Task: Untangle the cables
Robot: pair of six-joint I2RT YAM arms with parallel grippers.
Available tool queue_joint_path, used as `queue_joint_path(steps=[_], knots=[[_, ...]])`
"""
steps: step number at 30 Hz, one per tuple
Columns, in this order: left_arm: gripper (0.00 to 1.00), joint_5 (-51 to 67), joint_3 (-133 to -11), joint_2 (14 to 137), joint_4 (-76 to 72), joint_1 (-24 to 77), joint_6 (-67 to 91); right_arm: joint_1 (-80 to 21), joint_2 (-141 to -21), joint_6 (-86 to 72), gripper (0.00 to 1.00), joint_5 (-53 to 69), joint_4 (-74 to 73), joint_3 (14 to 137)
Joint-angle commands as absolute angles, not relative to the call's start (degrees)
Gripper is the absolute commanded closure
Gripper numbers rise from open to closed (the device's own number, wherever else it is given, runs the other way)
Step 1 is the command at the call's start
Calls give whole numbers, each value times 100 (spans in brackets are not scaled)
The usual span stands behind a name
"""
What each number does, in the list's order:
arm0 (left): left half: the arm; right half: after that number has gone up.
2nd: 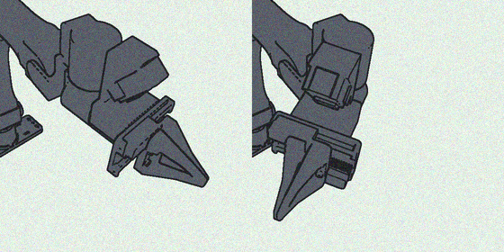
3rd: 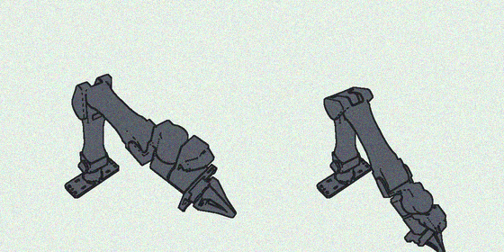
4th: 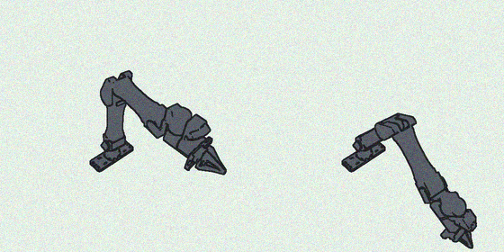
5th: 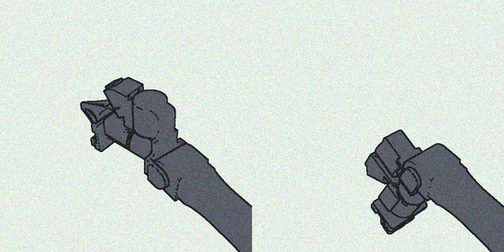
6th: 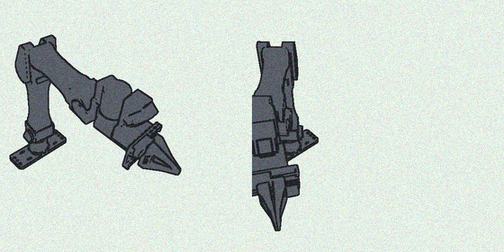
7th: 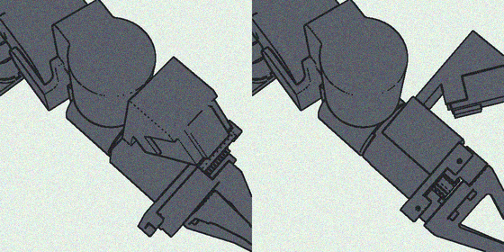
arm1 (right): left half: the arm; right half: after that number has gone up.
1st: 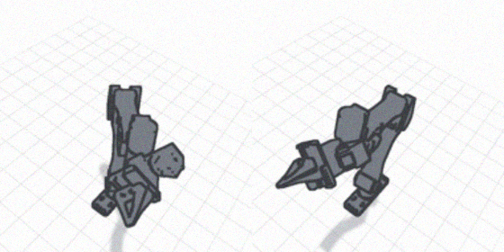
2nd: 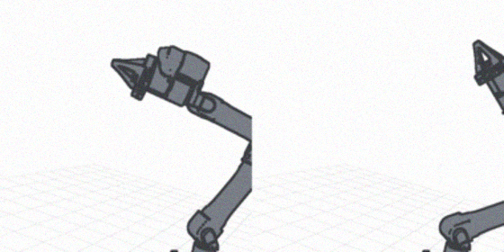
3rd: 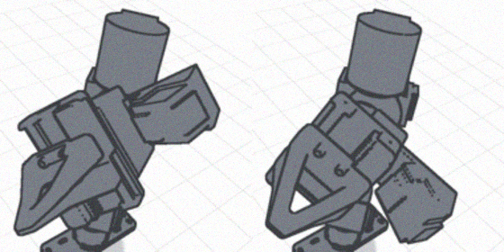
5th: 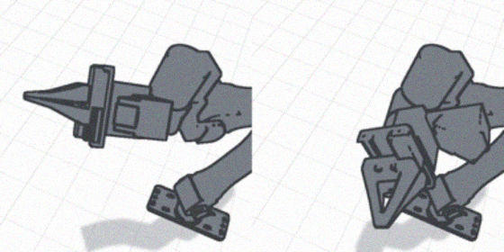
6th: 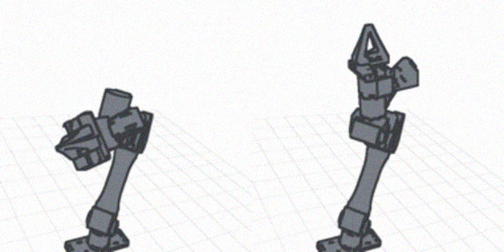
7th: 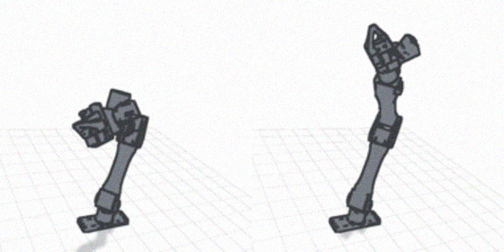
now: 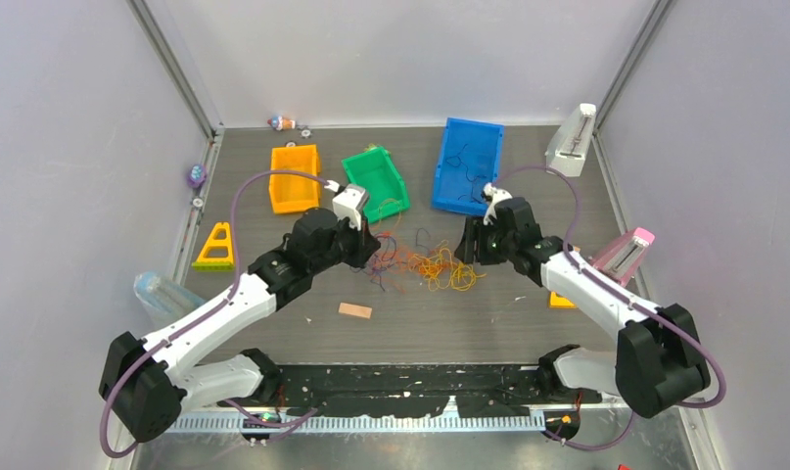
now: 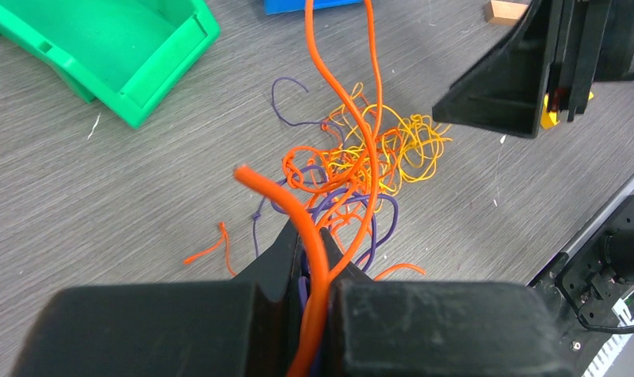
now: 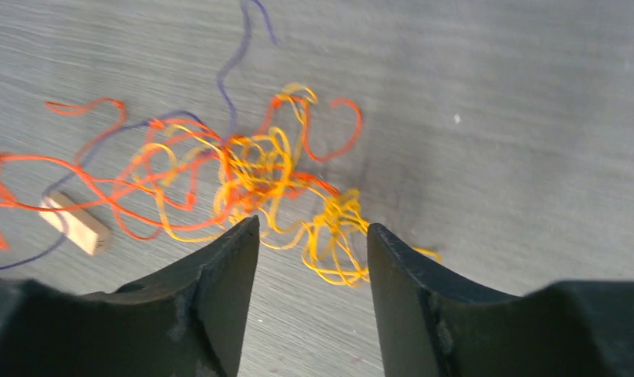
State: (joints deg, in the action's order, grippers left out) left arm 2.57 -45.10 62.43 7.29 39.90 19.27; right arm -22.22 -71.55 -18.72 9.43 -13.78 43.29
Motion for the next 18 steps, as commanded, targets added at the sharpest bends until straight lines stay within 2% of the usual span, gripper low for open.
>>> queue_joint_path(steps=[1, 7, 12, 14, 16, 17, 18], knots=[[100, 230, -4485, 6254, 562, 3924, 2026, -2243, -6821, -1957, 44, 397, -1163, 3812], [100, 184, -4371, 6150, 548, 3881, 2046, -2248, -7222, -1993, 48, 319, -1012, 3545], [100, 192, -4294, 6126, 523, 3831, 2087, -2462, -7775, -2009, 50, 276, -1013, 3804], [100, 193, -4262, 6118, 511, 3762, 2168, -2545, -7948, -2028, 54, 241, -1037, 3913], [100, 346, -4164, 6103, 446, 3540, 2409, -2565, -8043, -2075, 70, 253, -1046, 3984], [100, 513, -4090, 6093, 396, 3341, 2561, -2566, -7963, -2143, 82, 232, -1042, 3983], [100, 651, -4000, 6066, 367, 3115, 2700, -2564, -7875, -2192, 87, 139, -992, 3944]])
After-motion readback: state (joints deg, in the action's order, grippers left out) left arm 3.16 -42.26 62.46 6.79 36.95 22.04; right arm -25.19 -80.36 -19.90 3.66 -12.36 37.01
